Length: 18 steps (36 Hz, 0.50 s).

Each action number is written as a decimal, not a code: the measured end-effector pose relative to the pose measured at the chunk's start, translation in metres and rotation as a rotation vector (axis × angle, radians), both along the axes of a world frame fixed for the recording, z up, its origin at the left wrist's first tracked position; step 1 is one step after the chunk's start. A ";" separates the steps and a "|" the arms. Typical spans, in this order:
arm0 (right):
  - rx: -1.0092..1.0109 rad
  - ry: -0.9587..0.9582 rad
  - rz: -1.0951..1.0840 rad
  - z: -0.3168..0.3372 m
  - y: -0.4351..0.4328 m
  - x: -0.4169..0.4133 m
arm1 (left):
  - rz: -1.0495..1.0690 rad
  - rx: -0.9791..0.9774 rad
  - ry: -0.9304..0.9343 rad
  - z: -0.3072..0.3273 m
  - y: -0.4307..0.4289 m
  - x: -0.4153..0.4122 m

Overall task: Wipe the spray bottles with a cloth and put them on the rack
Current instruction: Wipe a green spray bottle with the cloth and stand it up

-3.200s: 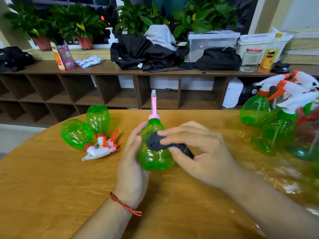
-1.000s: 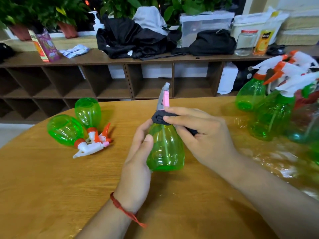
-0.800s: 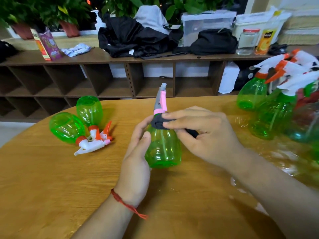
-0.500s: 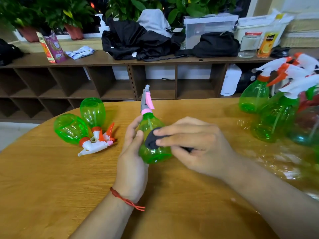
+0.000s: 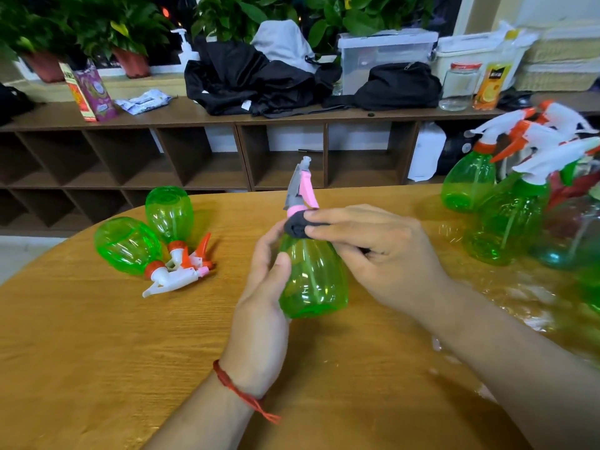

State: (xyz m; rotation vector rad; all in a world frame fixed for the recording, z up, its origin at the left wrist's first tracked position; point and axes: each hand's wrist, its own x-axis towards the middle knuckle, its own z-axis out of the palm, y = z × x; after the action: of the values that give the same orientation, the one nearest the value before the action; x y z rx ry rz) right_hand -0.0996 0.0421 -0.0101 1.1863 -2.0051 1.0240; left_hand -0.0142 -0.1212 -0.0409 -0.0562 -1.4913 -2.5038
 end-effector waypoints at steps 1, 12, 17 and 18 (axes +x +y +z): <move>0.009 -0.004 0.030 0.001 -0.001 0.001 | 0.022 0.011 0.005 0.000 -0.002 -0.001; 0.113 0.096 0.151 -0.005 -0.011 0.018 | 0.186 0.098 -0.009 0.003 -0.019 -0.010; 0.068 0.040 0.019 -0.005 -0.008 0.007 | 0.118 0.041 -0.027 -0.003 -0.006 -0.007; 0.063 0.032 0.002 -0.005 -0.007 0.005 | 0.096 0.033 -0.029 -0.004 -0.003 -0.006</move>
State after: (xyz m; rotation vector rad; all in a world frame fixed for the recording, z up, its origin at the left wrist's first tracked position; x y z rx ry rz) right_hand -0.0944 0.0355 -0.0150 1.2308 -2.0252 0.9429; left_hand -0.0205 -0.1247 -0.0453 0.0560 -1.4281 -2.4623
